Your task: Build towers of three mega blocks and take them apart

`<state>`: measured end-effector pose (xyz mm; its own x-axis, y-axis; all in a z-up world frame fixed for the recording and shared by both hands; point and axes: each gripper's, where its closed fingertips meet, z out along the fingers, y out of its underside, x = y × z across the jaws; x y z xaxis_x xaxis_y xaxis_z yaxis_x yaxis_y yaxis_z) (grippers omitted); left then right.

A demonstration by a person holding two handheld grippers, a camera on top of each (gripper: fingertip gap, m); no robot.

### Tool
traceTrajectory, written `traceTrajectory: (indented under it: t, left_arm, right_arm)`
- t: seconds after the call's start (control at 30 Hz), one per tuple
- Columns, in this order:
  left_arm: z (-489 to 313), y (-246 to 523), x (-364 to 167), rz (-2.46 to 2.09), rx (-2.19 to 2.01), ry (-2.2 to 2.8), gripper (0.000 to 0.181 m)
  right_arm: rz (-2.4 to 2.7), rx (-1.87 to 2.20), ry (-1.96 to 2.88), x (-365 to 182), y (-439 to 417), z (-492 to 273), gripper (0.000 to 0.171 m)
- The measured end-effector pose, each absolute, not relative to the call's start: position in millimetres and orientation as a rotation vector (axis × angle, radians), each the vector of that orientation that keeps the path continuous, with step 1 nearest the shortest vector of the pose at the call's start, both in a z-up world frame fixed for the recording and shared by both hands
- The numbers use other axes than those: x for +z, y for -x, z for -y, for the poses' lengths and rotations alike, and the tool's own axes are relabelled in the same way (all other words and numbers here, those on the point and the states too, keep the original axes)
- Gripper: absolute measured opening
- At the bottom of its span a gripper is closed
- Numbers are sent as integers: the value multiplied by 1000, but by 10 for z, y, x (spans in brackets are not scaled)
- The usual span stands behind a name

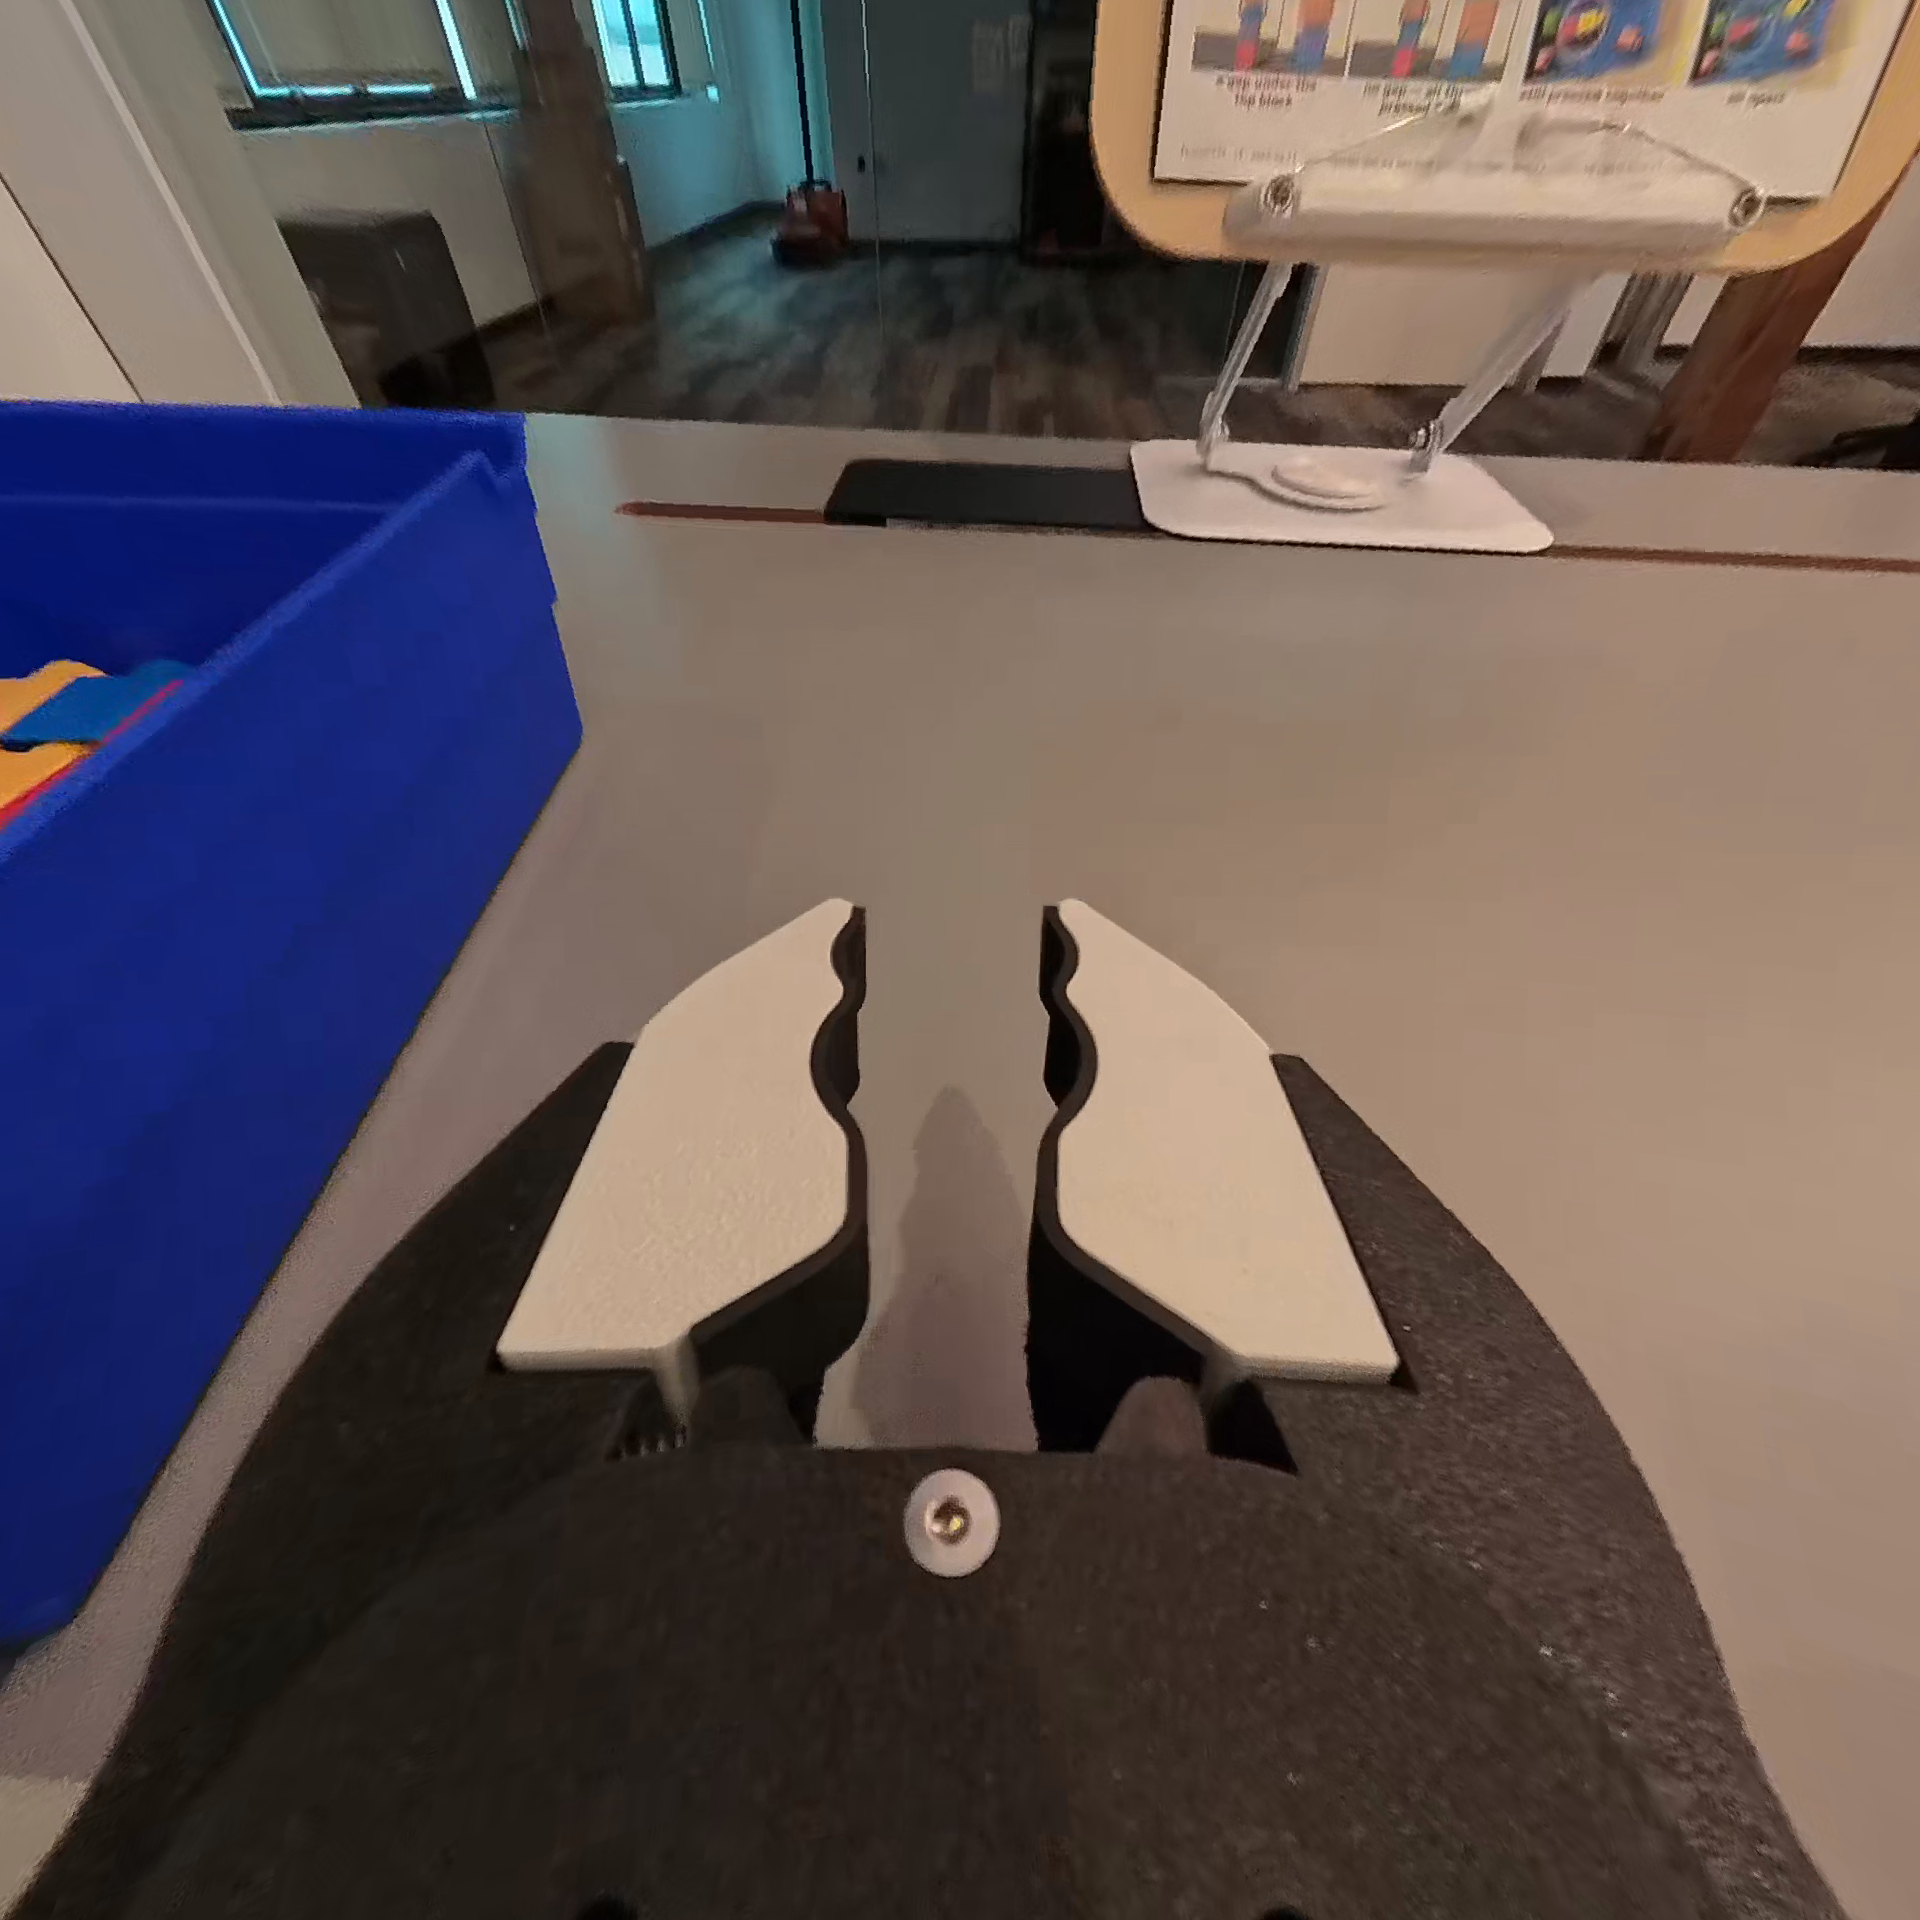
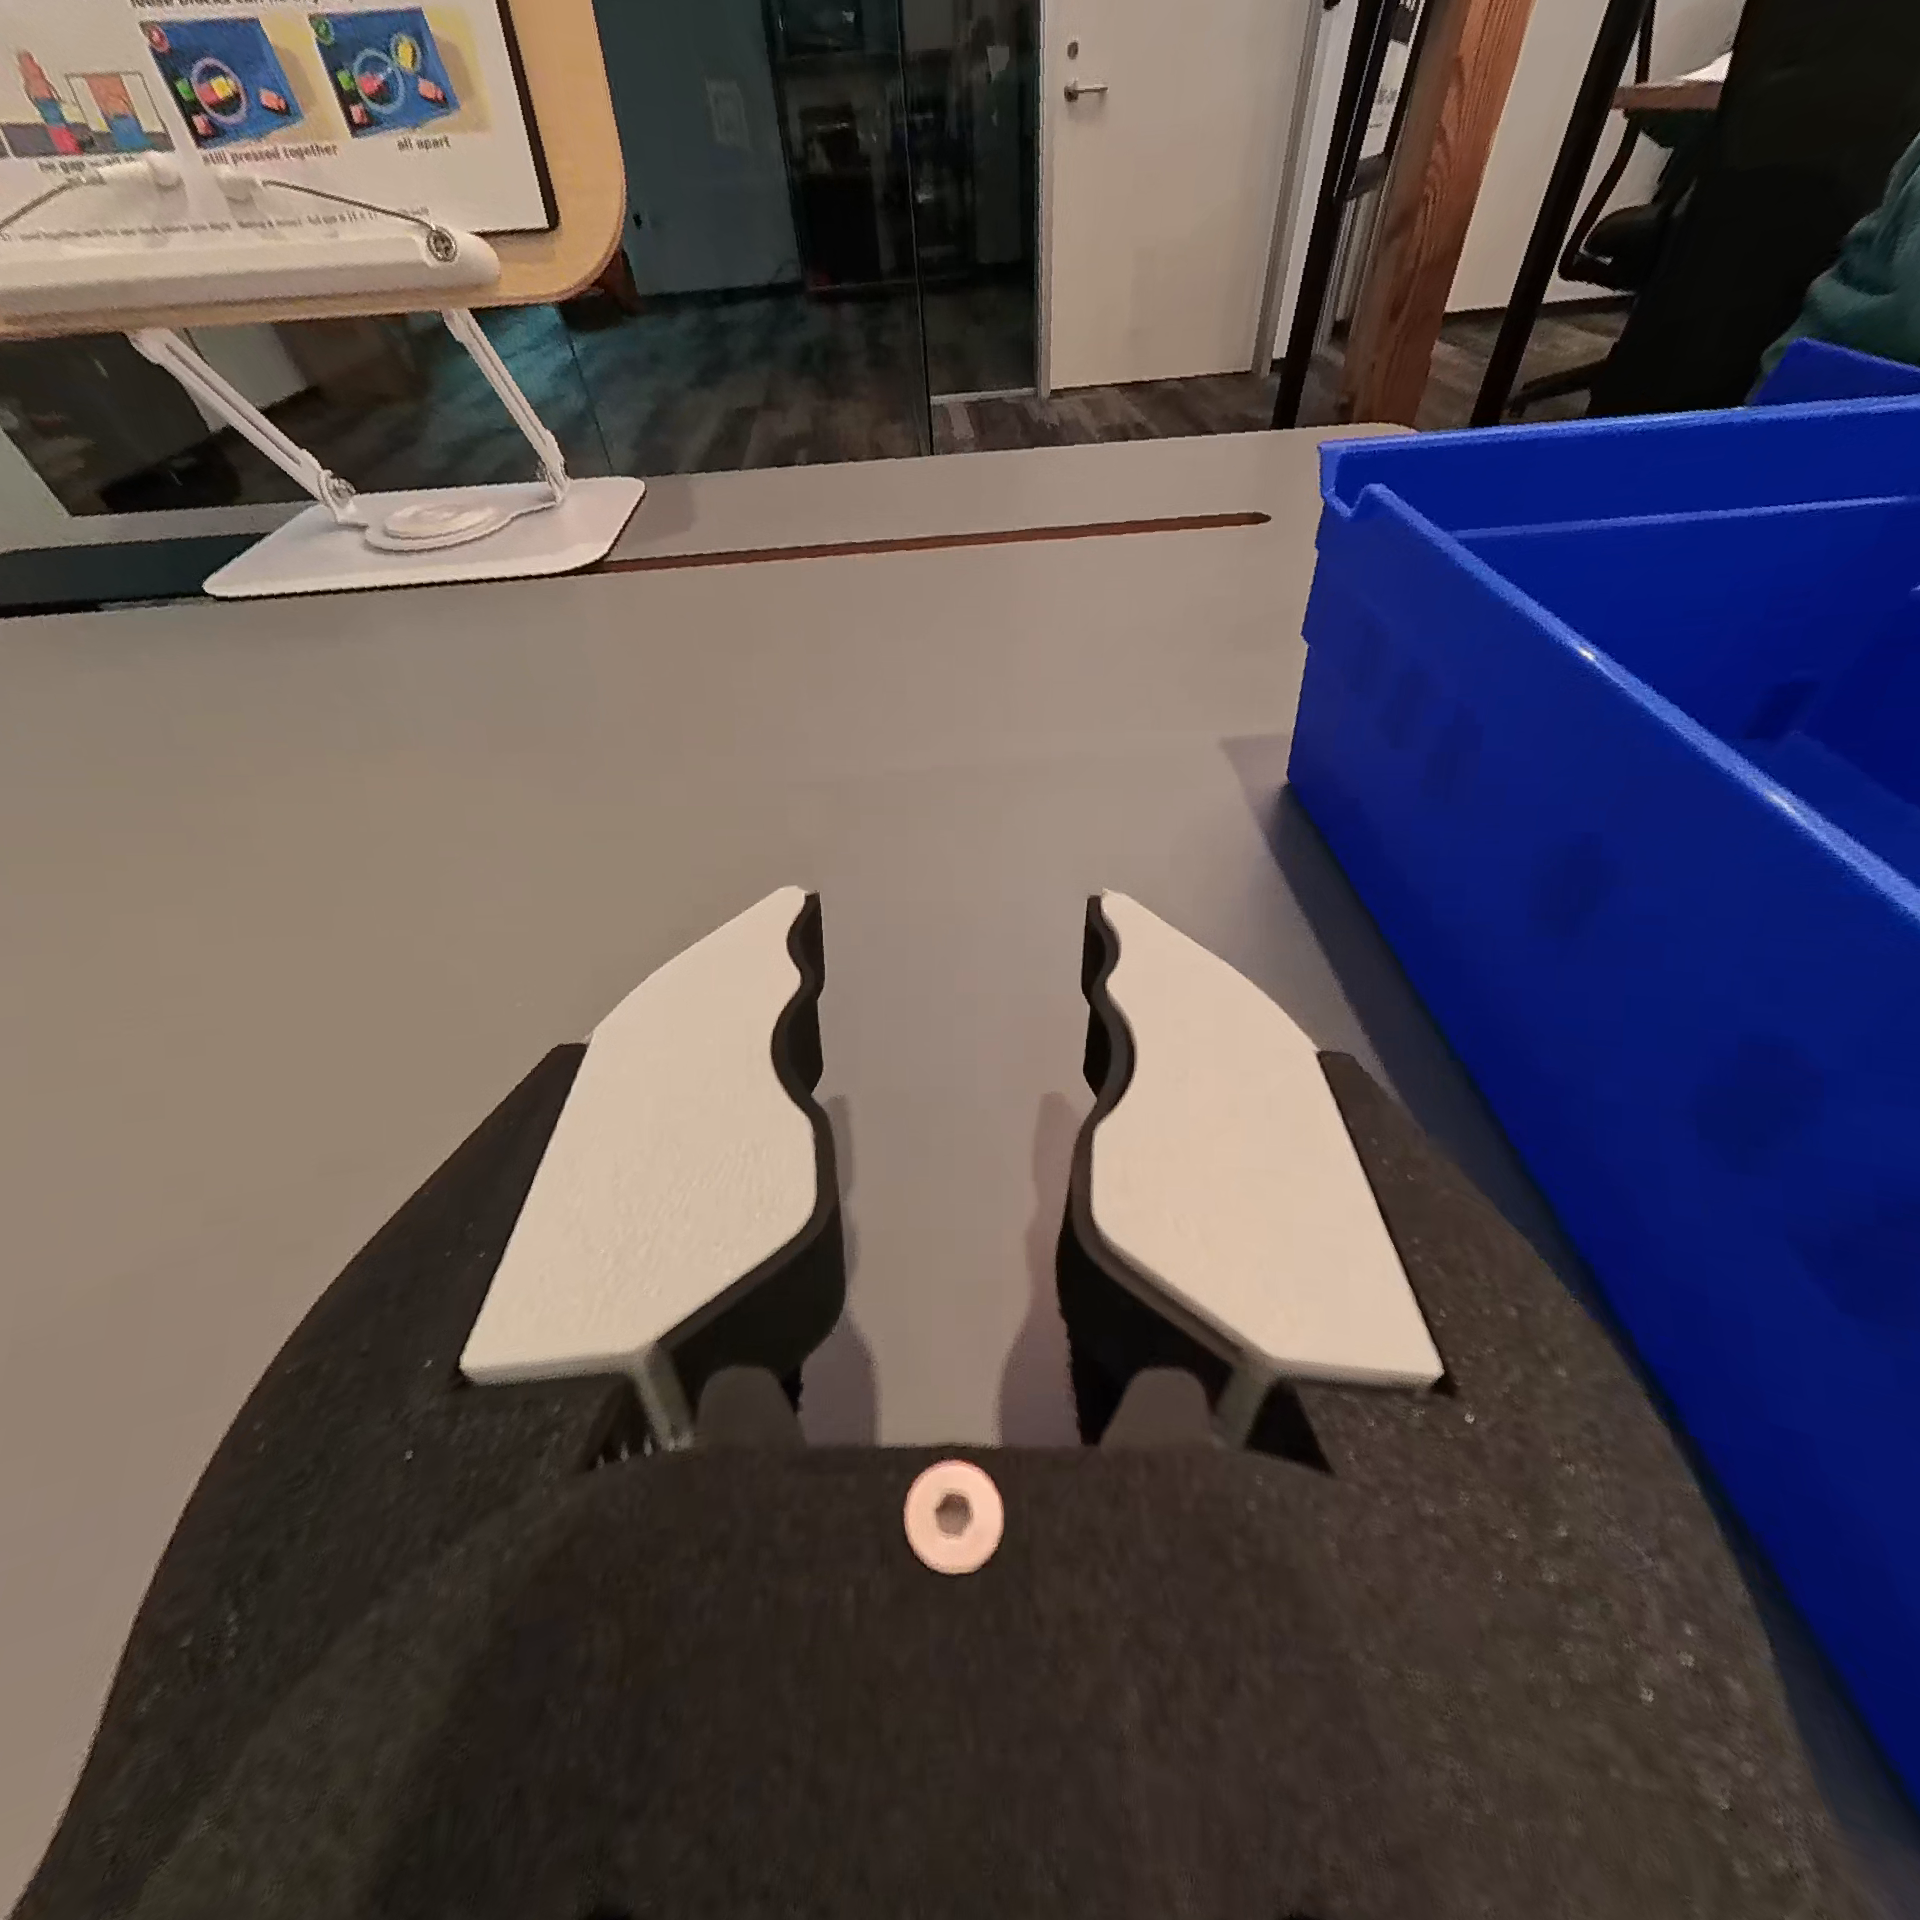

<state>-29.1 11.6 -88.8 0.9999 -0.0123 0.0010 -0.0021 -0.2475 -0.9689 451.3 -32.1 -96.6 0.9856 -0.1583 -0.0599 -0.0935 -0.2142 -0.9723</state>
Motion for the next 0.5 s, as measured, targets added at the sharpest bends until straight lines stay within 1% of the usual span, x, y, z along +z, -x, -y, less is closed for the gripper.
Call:
traceTrajectory:
  t: [0.5]
  left_arm:
    - [-87,241,-740,-34,-3,1712,29]
  right_arm:
    - [-175,-74,1778,-950,-4487,317,49]
